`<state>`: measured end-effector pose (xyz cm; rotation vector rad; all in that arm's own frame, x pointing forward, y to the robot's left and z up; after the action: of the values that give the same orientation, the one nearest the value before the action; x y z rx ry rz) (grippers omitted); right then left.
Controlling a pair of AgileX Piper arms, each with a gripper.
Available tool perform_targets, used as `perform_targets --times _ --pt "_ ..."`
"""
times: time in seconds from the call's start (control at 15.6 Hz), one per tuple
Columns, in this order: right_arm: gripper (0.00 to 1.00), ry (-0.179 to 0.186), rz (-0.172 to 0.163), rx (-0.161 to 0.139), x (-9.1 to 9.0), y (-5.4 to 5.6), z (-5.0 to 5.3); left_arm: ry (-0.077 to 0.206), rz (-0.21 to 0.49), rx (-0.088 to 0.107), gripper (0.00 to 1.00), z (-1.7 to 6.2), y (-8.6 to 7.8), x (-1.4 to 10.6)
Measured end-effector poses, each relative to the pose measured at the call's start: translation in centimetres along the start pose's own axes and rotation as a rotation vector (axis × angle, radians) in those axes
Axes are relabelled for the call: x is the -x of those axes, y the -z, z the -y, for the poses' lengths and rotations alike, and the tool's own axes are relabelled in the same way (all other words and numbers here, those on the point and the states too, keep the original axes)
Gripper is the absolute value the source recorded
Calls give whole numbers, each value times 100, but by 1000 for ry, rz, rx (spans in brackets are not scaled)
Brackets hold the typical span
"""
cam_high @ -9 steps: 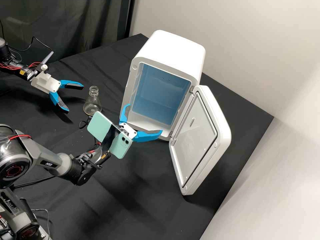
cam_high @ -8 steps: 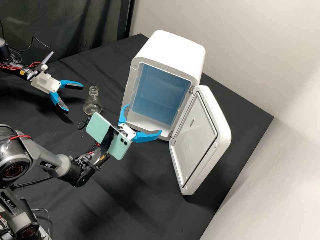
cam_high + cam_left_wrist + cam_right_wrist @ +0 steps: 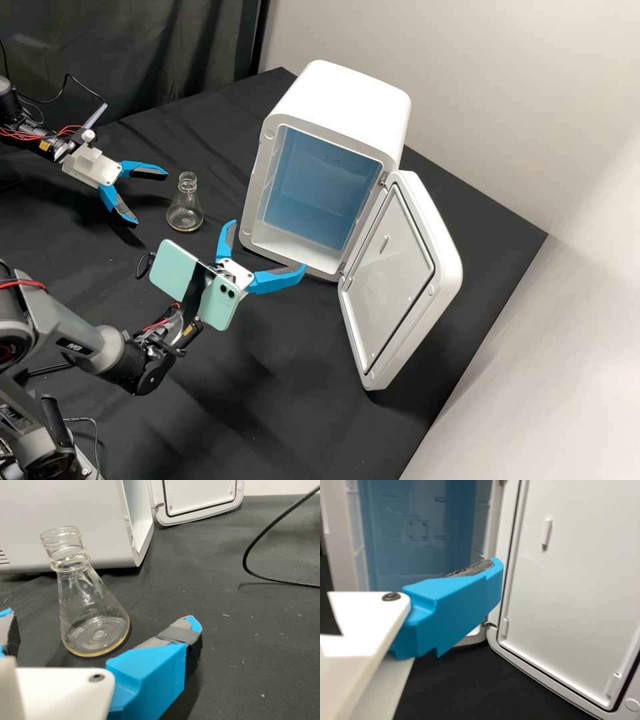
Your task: Place the flask in the incubator
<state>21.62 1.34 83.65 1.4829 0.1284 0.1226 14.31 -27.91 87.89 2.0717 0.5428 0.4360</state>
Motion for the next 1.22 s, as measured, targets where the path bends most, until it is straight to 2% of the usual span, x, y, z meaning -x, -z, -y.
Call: perform_targets --times 0.06,0.32,0.51,0.64,0.77,0.9,0.96,1.09,1.22 --pt "100 11 -16 2 25 22 5 0 0 0 100 0 0 0" --pt "100 27 -20 4 76 19 25 0 0 0 100 0 0 0" --pt "100 24 -16 -16 91 18 21 0 2 -1 100 0 -4 -1" --pt "100 36 -20 -12 130 22 35 1 7 -2 100 0 -16 -6" --pt "100 58 -29 -23 183 35 62 1 11 -4 100 0 -23 -9" --pt "100 86 -38 -10 272 53 104 2 17 -6 100 1 -36 -13" --pt "100 95 -42 -14 311 63 116 3 21 -7 100 1 -45 -16" --pt "100 108 -42 -26 385 69 132 3 23 -8 100 1 -49 -18" --pt "100 109 -48 -16 434 85 127 3 23 -8 100 1 -49 -18"
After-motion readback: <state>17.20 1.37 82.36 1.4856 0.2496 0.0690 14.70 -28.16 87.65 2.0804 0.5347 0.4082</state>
